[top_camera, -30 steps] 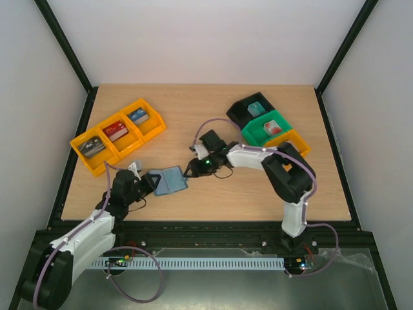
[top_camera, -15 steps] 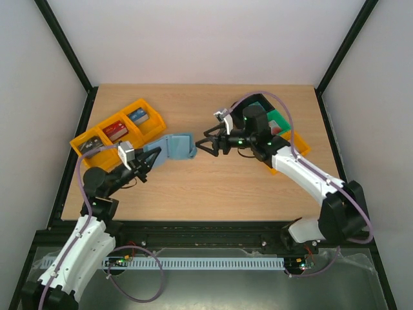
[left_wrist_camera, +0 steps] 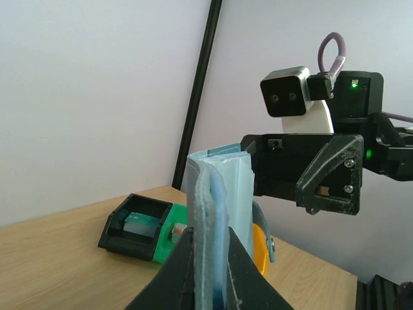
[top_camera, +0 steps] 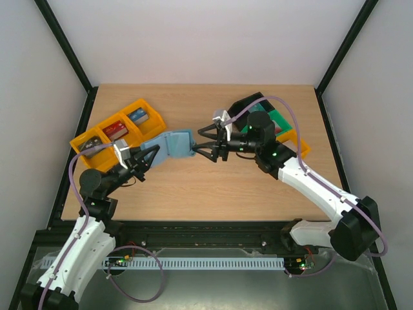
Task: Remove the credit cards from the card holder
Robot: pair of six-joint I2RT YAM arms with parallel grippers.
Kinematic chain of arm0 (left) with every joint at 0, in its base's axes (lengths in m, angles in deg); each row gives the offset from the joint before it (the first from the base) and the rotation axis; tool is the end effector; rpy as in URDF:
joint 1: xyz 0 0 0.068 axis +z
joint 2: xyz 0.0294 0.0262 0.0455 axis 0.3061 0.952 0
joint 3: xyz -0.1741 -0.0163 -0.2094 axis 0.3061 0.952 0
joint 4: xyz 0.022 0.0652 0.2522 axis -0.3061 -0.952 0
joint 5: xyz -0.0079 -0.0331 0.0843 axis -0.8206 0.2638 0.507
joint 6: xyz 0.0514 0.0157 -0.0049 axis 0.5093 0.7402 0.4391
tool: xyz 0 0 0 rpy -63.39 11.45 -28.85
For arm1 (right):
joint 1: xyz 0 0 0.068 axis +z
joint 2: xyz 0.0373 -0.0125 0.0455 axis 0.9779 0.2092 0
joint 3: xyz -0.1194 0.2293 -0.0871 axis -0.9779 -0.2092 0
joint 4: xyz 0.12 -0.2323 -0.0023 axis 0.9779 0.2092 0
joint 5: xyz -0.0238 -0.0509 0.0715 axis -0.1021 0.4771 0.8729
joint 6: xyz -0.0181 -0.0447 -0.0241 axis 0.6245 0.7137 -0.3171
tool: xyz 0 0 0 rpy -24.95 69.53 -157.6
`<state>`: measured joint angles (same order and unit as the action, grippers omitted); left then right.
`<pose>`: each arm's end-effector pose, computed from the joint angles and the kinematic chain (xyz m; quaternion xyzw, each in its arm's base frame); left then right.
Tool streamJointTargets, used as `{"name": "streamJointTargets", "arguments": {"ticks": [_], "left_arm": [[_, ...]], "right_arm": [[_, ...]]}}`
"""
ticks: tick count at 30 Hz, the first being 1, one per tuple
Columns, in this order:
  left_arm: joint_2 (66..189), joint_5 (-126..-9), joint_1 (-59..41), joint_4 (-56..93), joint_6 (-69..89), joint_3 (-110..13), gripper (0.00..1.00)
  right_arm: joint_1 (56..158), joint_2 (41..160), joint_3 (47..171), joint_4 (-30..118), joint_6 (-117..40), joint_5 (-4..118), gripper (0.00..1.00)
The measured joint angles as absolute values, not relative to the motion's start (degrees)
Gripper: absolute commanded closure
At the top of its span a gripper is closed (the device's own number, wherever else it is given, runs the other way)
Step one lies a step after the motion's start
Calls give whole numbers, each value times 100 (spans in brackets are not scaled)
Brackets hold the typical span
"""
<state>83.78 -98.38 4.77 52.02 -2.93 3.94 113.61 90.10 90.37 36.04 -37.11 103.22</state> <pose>0.1308 -0.0533 0.3007 0.2269 0.5399 -0.4268 0.6891 0.2108 0.1866 0.3509 -0.4656 0.5631 0.5233 0.4386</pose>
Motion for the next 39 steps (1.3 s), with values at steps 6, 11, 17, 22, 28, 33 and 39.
{"name": "streamJointTargets", "arguments": {"ticks": [6,11,17,22,28,33,39], "left_arm": [[8360,-9842,479,5217,-290,394,98],[8343,-9897,479,5268,-290,394,98],[8325,-9958,479,5316,-288,394,98],[8321,-9989,501,5346,-288,394,98],[8314,-9985,501,5346,-293,394,98],[8299,-9947,501,5344,-339,394,98],[8284,-9788,518,5344,-505,394,98]], "right_arm": [[11518,9253,9155,3478,-3727,10102,49],[11538,9382,9193,3486,-3729,9964,52],[11669,9463,9293,3532,-3687,9699,53],[11798,9613,9429,3530,-3683,9601,45],[11925,9653,9442,3524,-3665,9765,40],[11942,9653,9453,3532,-3639,9787,31],[11964,9613,9492,3864,-3241,9726,15]]}}
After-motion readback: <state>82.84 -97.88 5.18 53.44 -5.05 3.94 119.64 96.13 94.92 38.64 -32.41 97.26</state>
